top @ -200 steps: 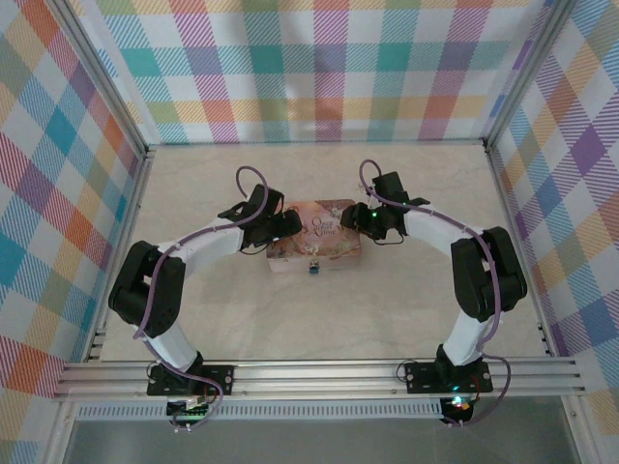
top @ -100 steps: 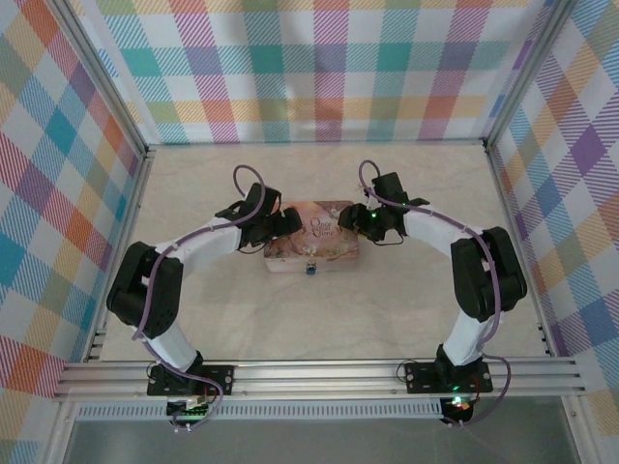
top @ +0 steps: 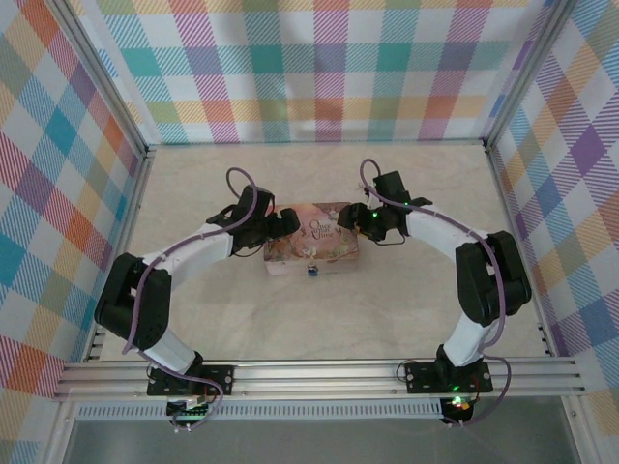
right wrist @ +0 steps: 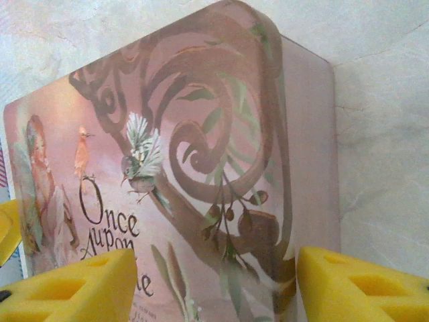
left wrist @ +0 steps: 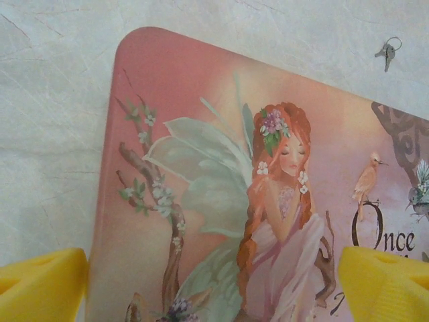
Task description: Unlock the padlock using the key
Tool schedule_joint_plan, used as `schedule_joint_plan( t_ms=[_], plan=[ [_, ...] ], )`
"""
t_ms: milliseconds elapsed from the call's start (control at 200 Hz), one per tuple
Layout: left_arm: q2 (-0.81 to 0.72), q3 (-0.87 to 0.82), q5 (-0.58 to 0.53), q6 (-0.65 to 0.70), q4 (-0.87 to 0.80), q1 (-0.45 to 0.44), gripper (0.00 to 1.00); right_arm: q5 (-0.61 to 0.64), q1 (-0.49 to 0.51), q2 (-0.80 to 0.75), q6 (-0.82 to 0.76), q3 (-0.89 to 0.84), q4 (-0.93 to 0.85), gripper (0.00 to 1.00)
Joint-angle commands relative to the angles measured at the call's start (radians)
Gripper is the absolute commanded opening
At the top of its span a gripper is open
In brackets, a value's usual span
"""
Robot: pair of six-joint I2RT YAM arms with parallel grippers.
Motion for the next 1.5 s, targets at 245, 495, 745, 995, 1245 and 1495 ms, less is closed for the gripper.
schedule_joint_plan(
  t_ms=[245, 495, 745, 995, 1245, 1495],
  plan=[
    [-0.135, -0.023, 0.019, 0.038, -0.092, 0.017, 0.95, 0.122, -0.075, -0.047, -0.103, 0.137, -0.169, 0.63],
    [-0.192, -0.002, 0.077, 0.061, -0.22, -0.068, 0.92, 0.255, -0.098, 0.142, -0.187, 0.383, -0.259, 0.59],
    [-0.242, -0.014, 0.074, 0.039, -0.255, -0.124, 0.92, 0.342, -0.103, 0.41, -0.257, 0.7, -0.338, 0.58],
    [-0.28, -0.03, 0.076, 0.03, -0.271, -0.128, 0.92, 0.351, -0.106, 0.639, -0.285, 0.978, -0.439, 0.57],
    [-0.263, -0.031, 0.079, 0.028, -0.273, -0.129, 0.92, 0.372, -0.109, 0.791, -0.313, 1.173, -0.542, 0.54],
    [-0.232, -0.031, 0.095, 0.023, -0.252, -0.129, 0.92, 0.374, -0.115, 0.854, -0.326, 1.231, -0.579, 0.48]
  ],
)
